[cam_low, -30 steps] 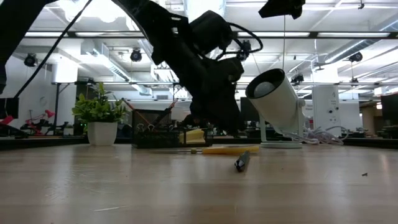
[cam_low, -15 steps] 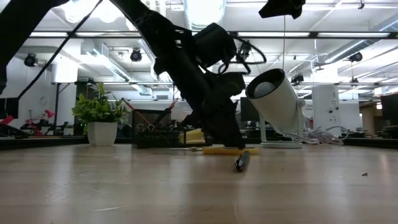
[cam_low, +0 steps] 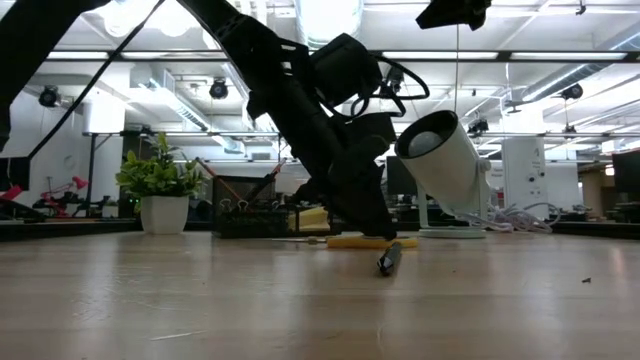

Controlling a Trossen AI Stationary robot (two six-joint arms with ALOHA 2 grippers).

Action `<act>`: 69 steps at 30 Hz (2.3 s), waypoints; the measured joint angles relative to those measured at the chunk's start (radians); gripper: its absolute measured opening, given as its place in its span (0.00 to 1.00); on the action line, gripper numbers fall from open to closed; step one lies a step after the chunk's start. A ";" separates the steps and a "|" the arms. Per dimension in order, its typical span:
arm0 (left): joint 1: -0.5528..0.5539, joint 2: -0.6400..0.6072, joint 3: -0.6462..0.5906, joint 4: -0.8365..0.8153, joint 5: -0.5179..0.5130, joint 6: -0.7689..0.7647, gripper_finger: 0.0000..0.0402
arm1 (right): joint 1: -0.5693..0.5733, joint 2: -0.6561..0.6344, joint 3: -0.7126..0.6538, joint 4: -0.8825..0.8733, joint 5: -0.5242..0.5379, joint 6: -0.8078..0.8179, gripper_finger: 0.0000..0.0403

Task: Pick and place office supplies into organizer
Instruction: Put the yellow scissors into the black desk organizer

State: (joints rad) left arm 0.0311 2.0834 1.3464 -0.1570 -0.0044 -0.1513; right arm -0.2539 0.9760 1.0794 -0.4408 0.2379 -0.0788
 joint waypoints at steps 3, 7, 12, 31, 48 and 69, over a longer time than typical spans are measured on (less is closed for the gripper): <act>0.000 0.000 0.000 0.000 -0.025 0.000 0.51 | 0.000 0.000 0.000 0.000 0.000 0.000 0.16; -0.001 -0.003 0.000 0.002 -0.034 0.001 0.51 | 0.000 0.000 0.000 0.001 0.000 0.000 0.16; -0.001 -0.005 0.003 0.014 -0.038 0.004 0.51 | 0.000 -0.001 0.000 0.001 0.000 0.000 0.16; -0.002 -0.006 0.059 -0.030 -0.038 -0.018 0.51 | 0.000 0.000 0.000 0.000 -0.001 -0.011 0.16; -0.002 -0.009 0.055 -0.076 -0.117 -0.054 0.51 | 0.000 0.000 0.000 0.000 -0.001 -0.011 0.16; 0.000 0.037 0.060 -0.055 -0.093 -0.052 0.51 | 0.000 0.000 0.000 0.003 0.000 -0.030 0.16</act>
State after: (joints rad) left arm 0.0315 2.1209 1.4068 -0.2122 -0.0979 -0.2035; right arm -0.2539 0.9759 1.0794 -0.4377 0.2379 -0.1085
